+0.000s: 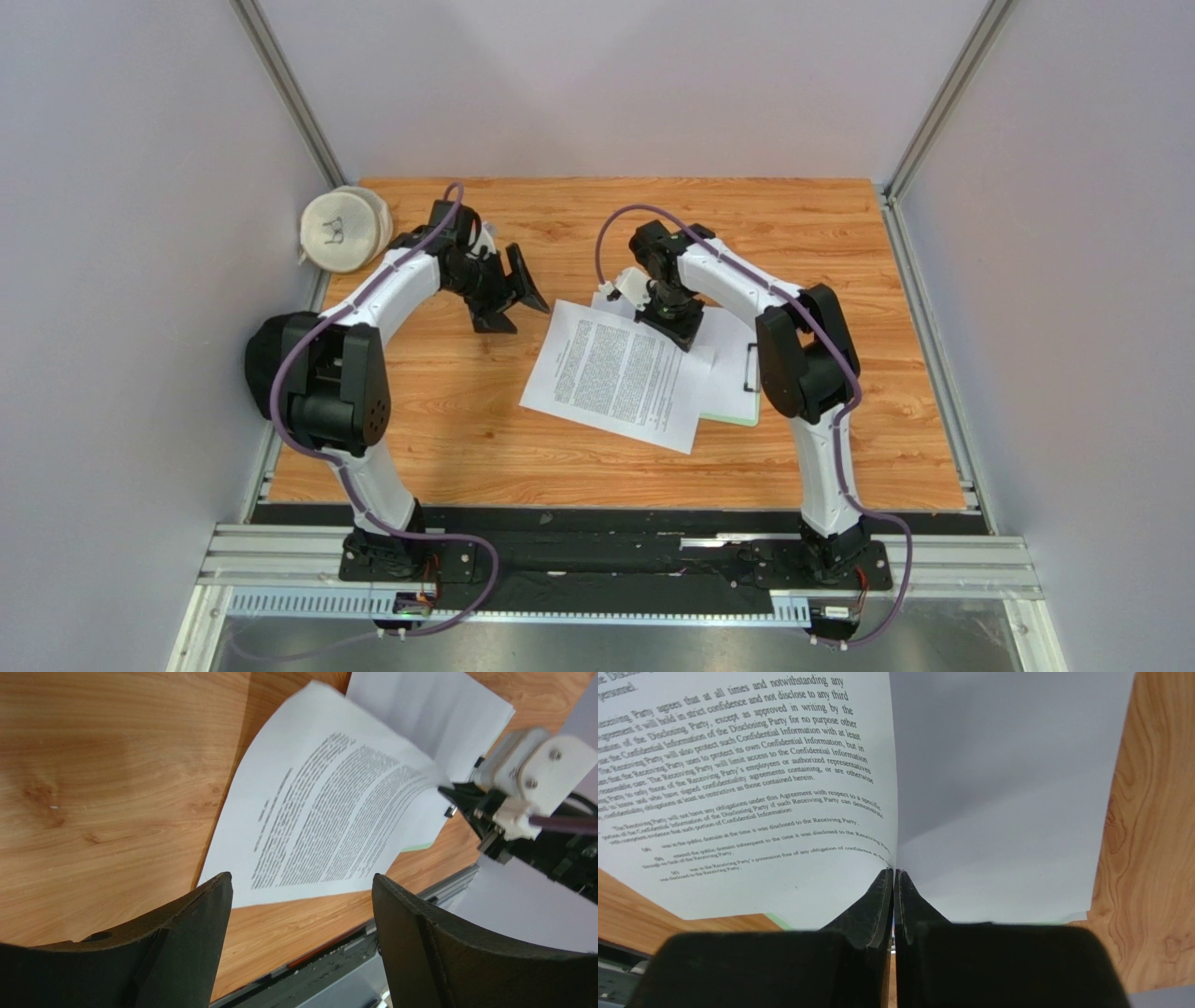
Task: Put the files into the folder
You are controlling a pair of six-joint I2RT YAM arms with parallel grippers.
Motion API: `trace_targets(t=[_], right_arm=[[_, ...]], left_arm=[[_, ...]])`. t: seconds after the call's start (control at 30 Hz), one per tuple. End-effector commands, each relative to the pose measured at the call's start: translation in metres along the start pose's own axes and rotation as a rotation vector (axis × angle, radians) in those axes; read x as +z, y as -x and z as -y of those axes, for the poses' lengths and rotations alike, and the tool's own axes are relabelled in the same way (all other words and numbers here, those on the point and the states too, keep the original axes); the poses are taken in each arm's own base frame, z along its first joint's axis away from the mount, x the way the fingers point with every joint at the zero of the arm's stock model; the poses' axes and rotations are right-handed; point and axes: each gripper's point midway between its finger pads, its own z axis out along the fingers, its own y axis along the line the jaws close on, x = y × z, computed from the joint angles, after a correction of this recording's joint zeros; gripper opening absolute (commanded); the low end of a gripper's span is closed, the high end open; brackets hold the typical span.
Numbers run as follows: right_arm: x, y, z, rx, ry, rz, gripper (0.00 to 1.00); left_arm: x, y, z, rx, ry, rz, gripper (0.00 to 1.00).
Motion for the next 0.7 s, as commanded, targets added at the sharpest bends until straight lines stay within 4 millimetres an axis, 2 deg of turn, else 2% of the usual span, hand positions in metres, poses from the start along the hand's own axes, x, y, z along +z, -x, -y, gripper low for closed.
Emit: trace_targets(t=[0.0, 0.1, 0.2, 0.37, 0.67], right_arm=[[-0.005, 0.003, 0.049, -0.02, -0.155, 0.016, 0.05], [-0.014, 0.012, 0.061, -0.053, -0.206, 0.061, 0.06], [-0.021, 0.017, 0.065, -0.067, -0.221, 0.087, 0.06], [-0.023, 0.018, 0.068, -0.11, -0.24, 0.113, 0.05], [-0.031, 0.015, 0.069, -0.2, -0.262, 0.157, 0.02]], left_arm=[[-0.016, -0.008, 0.022, 0.081, -0.055, -0.003, 0.81], [-0.012, -0.016, 0.014, 0.093, -0.036, -0.01, 0.81], [-0.003, -0.02, 0.006, 0.082, -0.021, -0.033, 0.81], [0.012, -0.015, 0.001, 0.109, 0.015, -0.062, 0.81], [0.046, -0.026, 0.012, 0.099, -0.001, -0.138, 0.8]])
